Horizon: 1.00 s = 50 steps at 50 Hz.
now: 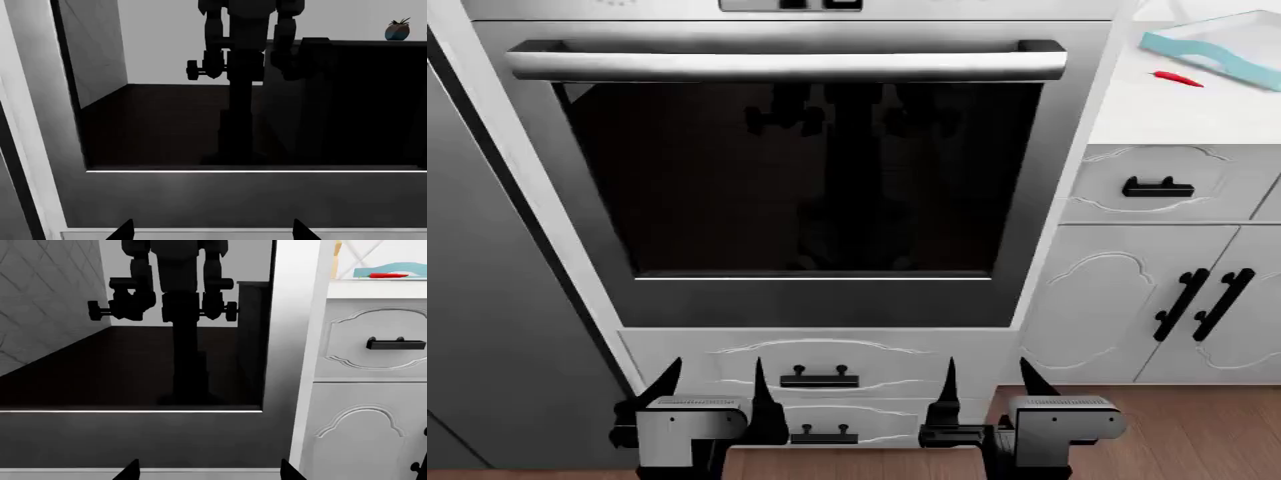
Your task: Open the microwave door
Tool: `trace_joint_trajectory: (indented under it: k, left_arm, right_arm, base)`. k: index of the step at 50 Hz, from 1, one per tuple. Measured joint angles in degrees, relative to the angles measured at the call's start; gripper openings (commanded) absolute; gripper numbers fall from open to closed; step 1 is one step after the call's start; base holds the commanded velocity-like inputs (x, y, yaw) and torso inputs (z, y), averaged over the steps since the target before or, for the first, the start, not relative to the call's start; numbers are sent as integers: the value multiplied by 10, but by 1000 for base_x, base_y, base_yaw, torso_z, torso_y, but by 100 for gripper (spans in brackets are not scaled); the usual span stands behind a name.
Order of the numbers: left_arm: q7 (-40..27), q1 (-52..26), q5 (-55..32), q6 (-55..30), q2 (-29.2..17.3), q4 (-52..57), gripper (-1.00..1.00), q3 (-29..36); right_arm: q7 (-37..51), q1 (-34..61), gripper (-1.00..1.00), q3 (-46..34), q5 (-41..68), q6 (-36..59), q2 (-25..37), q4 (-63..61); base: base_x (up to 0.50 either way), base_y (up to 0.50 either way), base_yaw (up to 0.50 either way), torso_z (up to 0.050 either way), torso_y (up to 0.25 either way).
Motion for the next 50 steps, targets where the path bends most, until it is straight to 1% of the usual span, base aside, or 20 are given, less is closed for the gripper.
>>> trace_joint_trajectory:
  k: [9,36,43,50]
  left_arm:
    - [-9,1,-14,-4,-10,4,100,11]
    - [-40,-2,-57,-15,-38,16,100,38]
    - [-52,-25,-69,-56,-46,66,100,39]
    - [-68,-80,-82,-129,-56,142,100,38]
  right_arm:
    - [11,-1,100,-11,9,0,9,-3]
    - [45,1,100,-42,41,2,37,-10]
    - [58,15,100,-37,51,23,48,-40]
    - [69,61,100,-28,58,79,68,-104]
  base:
    - [0,0,0,0,0]
    - [0,0,0,50,0]
    - [0,0,0,50,0]
    - [0,0,0,50,0]
